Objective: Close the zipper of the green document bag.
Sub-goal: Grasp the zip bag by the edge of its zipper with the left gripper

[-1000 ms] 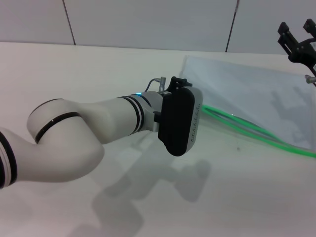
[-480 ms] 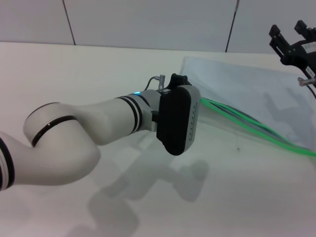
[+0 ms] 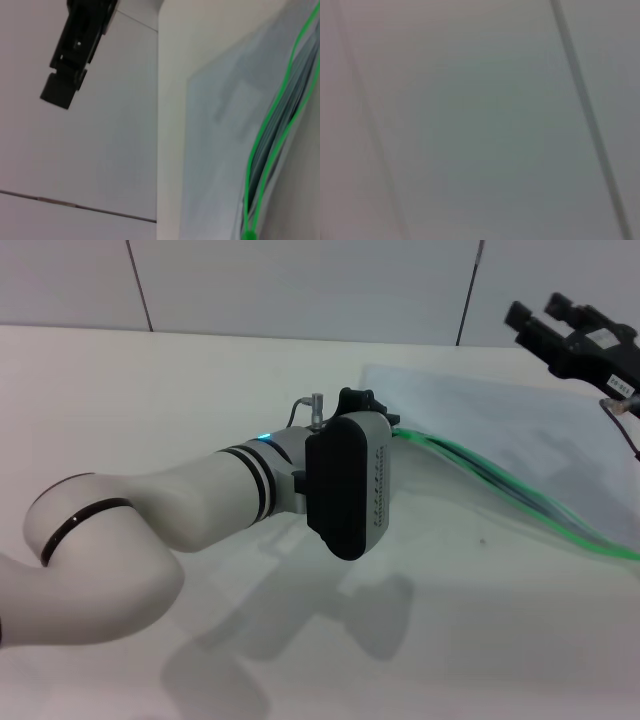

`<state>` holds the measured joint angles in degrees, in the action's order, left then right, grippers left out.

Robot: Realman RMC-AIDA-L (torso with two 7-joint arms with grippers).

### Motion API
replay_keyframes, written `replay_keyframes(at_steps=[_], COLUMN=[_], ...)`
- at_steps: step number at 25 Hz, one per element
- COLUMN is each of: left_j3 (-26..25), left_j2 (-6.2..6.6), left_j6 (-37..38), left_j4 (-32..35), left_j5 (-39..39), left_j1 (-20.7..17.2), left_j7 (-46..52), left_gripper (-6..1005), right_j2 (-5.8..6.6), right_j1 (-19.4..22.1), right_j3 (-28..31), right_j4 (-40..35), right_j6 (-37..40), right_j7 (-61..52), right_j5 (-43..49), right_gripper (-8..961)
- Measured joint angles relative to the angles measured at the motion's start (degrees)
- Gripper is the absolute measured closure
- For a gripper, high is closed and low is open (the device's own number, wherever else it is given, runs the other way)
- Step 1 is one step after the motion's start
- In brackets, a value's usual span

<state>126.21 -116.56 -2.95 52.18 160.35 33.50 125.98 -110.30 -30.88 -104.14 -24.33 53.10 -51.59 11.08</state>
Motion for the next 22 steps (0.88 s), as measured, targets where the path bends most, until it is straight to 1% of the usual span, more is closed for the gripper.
replay_keyframes(at_steps=[1, 3, 4, 7, 10, 13, 16, 18, 22], left_j3=[-0.11, -0.24, -0.24, -0.27, -0.28, -0.30, -0.82, -1.12, -1.15], left_j2=[0.02, 0.16, 0.16, 0.27, 0.29, 0.30, 0.46, 0.54, 0.55], left_j6=[0.03, 0.29, 0.29, 0.51, 0.56, 1.13, 2.45, 3.38, 3.80], left_j4=[0.62, 2.23, 2.23, 3.36, 4.28, 5.15, 5.85, 6.14, 6.21], left_j5=[-0.53, -2.17, -2.17, -3.16, -3.47, -5.12, -6.39, -6.71, -6.82], left_j1=[-0.38, -1.35, -1.35, -2.12, -3.02, -3.45, -3.45, -3.47, -3.52], left_j7=[0.03, 0.08, 0.08, 0.09, 0.11, 0.17, 0.17, 0.16, 0.11], left_gripper=[953, 953, 953, 952, 952, 952, 952, 953, 953], right_j2=[0.81, 2.02, 2.44, 3.31, 3.61, 3.42, 2.82, 2.13, 0.09], right_j1=[-0.54, -1.47, -1.82, -3.19, -4.28, -4.72, -4.67, -3.94, -1.40], right_j3=[0.03, 0.06, 0.08, 0.13, 0.66, 2.25, 4.87, 7.02, 11.59], right_j4=[0.17, 0.28, 0.29, 0.31, 0.04, -1.17, -3.60, -6.39, -13.06], right_j6=[1.22, 3.42, 4.18, 6.36, 7.27, 6.60, 4.41, 2.36, -1.12], right_j7=[-2.71, -6.61, -7.75, -9.99, -10.52, -10.43, -10.30, -10.29, -10.44], right_j5=[2.68, 7.48, 9.39, 15.81, 21.93, 28.40, 34.58, 39.34, 49.18], right_gripper=[275, 275, 275, 275, 275, 275, 282, 288, 298])
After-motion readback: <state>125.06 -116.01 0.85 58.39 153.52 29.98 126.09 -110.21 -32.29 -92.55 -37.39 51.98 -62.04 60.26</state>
